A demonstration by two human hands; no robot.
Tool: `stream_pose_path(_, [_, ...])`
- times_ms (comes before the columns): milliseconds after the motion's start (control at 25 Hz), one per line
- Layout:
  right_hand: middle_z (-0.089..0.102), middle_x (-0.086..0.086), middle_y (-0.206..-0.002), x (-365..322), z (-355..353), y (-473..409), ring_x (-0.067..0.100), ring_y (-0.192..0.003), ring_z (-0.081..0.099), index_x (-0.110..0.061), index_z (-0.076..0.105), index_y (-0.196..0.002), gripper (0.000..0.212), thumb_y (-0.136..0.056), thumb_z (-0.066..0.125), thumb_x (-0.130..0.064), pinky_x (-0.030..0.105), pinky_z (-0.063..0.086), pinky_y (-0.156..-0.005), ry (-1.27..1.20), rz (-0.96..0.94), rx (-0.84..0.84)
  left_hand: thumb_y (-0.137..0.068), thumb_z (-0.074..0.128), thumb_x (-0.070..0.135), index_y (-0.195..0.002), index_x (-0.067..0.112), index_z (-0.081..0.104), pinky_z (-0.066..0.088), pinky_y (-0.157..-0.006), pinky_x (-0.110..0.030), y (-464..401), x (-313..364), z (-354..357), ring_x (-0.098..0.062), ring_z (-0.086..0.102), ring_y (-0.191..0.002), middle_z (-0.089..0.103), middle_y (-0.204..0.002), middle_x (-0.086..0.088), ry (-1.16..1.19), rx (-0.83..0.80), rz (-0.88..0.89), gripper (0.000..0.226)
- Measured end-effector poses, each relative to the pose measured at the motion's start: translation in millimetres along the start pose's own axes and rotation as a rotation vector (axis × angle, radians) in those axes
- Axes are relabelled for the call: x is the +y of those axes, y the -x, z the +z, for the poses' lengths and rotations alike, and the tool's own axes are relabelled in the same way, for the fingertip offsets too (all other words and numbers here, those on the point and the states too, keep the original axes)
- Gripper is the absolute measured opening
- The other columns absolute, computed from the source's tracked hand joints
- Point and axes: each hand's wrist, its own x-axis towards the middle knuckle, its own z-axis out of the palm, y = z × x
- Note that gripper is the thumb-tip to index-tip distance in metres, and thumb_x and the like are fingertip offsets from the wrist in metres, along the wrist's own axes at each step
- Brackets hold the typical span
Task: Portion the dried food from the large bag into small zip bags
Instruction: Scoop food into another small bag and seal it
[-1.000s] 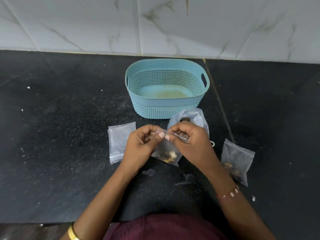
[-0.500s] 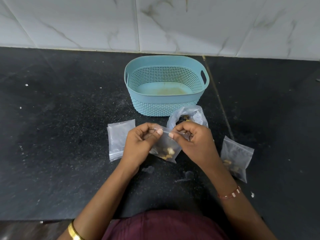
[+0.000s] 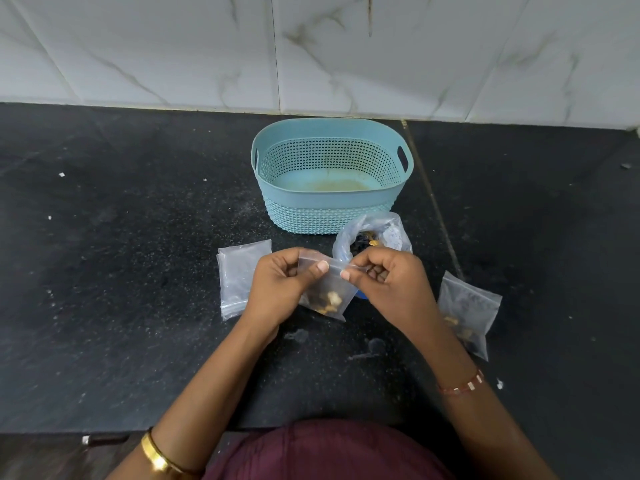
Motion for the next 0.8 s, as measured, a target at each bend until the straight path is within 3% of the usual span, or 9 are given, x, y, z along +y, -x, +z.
stream_pose_path(120, [0.058,0.0,-0.061,-0.8,-3.5,6.1,0.004,-0.055,0.045,-0.019,0.065,-0.066,0.017,-0.075,0.072,-0.007,0.015,0.043,-0.054,-0.043,0.019,0.009,-0.076,0.066,-0.004,-0.073,0.011,0.071,0.052,-0.058,-0.018,2.7,3.0,3.0,-0.008,0.065,-0.058,0.072,-0.063,0.003,0.032,0.042,-0.014,0.017])
stream_pose_path(240, [0.058,0.002,-0.057,-1.8,-8.8,13.4,0.005,-0.053,0.046,-0.013,0.065,-0.064,0.015,-0.074,0.072,-0.004,0.011,0.041,-0.051,-0.041,-0.011,0.084,-0.074,0.068,0.007,-0.077,0.008,0.074,0.052,-0.065,-0.025,9.8,4.8,7.2,-0.016,0.067,-0.066,0.074,-0.071,-0.004,0.089,0.002,-0.044,0.006])
stream_pose_path(400, [0.064,0.01,-0.061,-7.2,-28.9,24.6,0.011,-0.054,0.05,-0.013,0.068,-0.066,0.011,-0.074,0.072,-0.007,0.017,0.043,-0.053,-0.096,0.039,0.115,-0.079,0.065,0.025,-0.083,0.006,0.074,0.051,-0.074,-0.033,17.0,10.2,15.1,-0.026,0.066,-0.078,0.074,-0.079,-0.01,0.147,-0.116,-0.068,0.022])
stream_pose_path(520, [0.065,-0.003,-0.058,-7.6,-52.2,40.0,0.005,-0.049,0.052,-0.019,0.068,-0.065,0.018,-0.076,0.07,-0.004,0.016,0.044,-0.049,-0.235,0.055,0.135,-0.076,0.068,0.026,-0.075,0.013,0.076,0.051,-0.071,-0.027,24.3,17.5,37.7,-0.017,0.066,-0.072,0.074,-0.071,-0.002,0.133,-0.137,-0.031,0.015])
stream_pose_path(600, [0.062,-0.003,-0.053,-2.3,-66.3,51.5,0.007,-0.042,0.047,-0.02,0.067,-0.063,0.023,-0.079,0.067,-0.003,0.016,0.041,-0.042,-0.281,0.1,0.204,-0.077,0.064,0.019,-0.071,0.013,0.075,0.051,-0.066,-0.019,30.2,16.8,59.6,-0.012,0.065,-0.067,0.072,-0.066,0.002,0.124,-0.18,-0.019,0.014])
stream_pose_path(800, [0.061,-0.003,-0.049,24.6,-86.5,77.3,0.008,-0.038,0.042,-0.012,0.061,-0.066,0.02,-0.085,0.06,-0.004,0.018,0.037,-0.037,-0.219,0.249,0.401,-0.09,0.055,0.009,-0.084,0.009,0.07,0.052,-0.065,-0.016,36.7,-3.4,103.1,-0.007,0.065,-0.067,0.072,-0.071,0.002,0.07,-0.369,-0.128,0.016])
